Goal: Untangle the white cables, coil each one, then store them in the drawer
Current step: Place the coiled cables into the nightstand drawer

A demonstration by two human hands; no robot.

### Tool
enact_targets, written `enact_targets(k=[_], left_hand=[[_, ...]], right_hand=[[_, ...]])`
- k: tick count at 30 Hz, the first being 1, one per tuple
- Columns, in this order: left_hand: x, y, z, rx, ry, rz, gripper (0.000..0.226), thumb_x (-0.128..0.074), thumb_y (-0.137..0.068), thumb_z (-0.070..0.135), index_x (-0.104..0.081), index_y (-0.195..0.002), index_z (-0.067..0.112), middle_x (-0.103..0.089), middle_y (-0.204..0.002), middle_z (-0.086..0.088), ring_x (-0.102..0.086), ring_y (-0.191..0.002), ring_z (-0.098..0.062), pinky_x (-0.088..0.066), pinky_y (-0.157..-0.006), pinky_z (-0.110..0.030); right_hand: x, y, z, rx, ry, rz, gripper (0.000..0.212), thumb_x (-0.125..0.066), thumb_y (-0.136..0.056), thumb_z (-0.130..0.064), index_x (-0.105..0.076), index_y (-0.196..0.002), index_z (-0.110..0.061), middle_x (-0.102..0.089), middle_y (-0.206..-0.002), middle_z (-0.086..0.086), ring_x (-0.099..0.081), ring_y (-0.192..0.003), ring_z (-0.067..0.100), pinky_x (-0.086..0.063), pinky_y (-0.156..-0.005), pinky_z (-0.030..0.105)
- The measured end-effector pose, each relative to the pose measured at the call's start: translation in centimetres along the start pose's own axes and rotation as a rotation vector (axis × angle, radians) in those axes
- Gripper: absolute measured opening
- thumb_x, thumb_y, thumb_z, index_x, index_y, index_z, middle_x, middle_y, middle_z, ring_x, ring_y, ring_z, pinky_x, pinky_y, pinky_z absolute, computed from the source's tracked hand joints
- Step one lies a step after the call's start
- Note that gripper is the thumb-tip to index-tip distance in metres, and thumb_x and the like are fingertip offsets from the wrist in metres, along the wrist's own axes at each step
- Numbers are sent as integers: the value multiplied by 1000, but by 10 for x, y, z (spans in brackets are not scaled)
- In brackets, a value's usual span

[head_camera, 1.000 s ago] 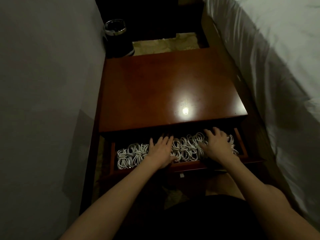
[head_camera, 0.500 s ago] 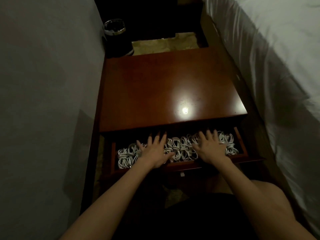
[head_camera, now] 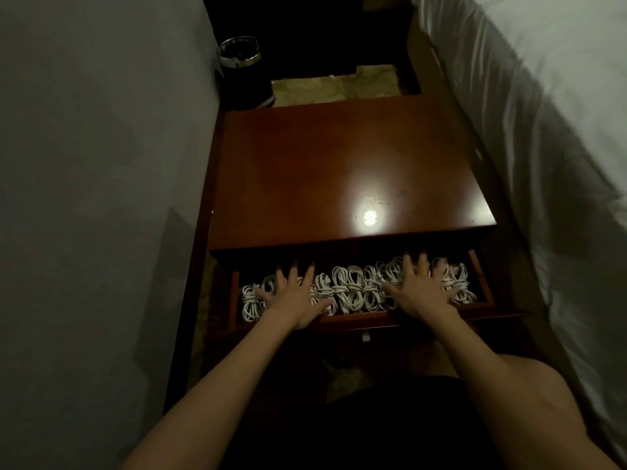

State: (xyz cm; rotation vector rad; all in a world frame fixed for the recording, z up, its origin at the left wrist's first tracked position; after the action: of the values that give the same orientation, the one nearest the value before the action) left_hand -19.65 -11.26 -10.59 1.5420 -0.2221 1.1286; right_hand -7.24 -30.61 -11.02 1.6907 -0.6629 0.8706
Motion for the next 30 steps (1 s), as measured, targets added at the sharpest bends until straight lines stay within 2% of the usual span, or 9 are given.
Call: enact_targets(k=[4,11,15,17,19,21,24,27,30], left_hand=[[2,5,-20,29,6,-44,87,-46,-93,60,12,-153,34,15,-162,-6,14,-147,-37,-10,-109,-73],[5,2,-17,5,-29,-17,84,-51,-92,57,2,-154,36,0,-163,-7,3,-148,-40,-12,-107,-73],[12,5,-28,-18,94,-4,83,-50,-93,57,-1,-155,30,0,-163,-9,0,-148,-38,-15,-113,-67],[18,15,-30,-75,138,97,75,-51,-92,57,-20,-153,26,-15,-161,-9,-13,-147,-33,-24,-113,-59],[26,28,-29,-178,128,206,58,-55,-90,57,-50,-136,22,-41,-144,-5,-36,-134,-24,-39,-106,-48],[35,41,-25,-286,162,191,46,-63,-85,57,-66,-112,20,-59,-118,0,-53,-111,-16,-48,-91,-37],[40,54,-17,-377,165,83,37,-75,-76,51,-69,-96,21,-64,-91,7,-60,-87,-10,-52,-77,-32],[34,55,-11,-412,33,117,31,-80,-74,42,-67,-96,24,-59,-85,10,-58,-86,-12,-42,-71,-27],[27,52,-13,-429,27,172,25,-80,-74,40,-63,-87,27,-57,-82,12,-59,-88,-13,-39,-69,-27]], right_hand=[[-18,4,-39,203,4,-77,86,-48,-93,-56,5,-154,-27,13,-162,6,19,-145,40,-8,-111,71],[-19,2,-50,167,58,-99,78,-55,-93,-47,-10,-154,-28,-6,-161,6,10,-147,38,-10,-107,74],[-8,3,-33,249,-117,5,76,-58,-91,-49,-25,-151,-16,-17,-159,13,-9,-147,35,-18,-117,52],[6,9,-20,362,-170,92,59,-67,-88,-37,-50,-136,-9,-42,-144,16,-37,-136,32,-31,-108,34],[18,20,-11,458,-106,57,40,-73,-84,-32,-66,-117,-11,-58,-122,8,-54,-117,24,-39,-87,25],[25,33,-8,494,-71,-40,30,-76,-81,-33,-71,-106,-17,-63,-103,-5,-60,-101,16,-38,-73,18],[32,44,-12,512,-75,-119,28,-79,-77,-36,-72,-99,-21,-60,-86,-17,-59,-83,6,-37,-61,6],[27,51,-16,580,25,-166,37,-82,-72,-39,-70,-102,-20,-64,-101,-5,-58,-94,11,-44,-73,18],[21,55,-14,618,118,-62,35,-80,-74,-31,-66,-104,-20,-56,-108,0,-57,-101,18,-42,-76,27]])
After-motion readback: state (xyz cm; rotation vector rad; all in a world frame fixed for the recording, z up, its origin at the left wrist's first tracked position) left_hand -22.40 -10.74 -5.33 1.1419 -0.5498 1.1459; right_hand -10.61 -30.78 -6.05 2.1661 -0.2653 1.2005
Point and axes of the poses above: each hand's wrist, its own y-axis away from the middle knuckle, its own x-axis out of the back of the hand, z = x × y, the point moved 1 cm from there along -y, towards the middle knuckle
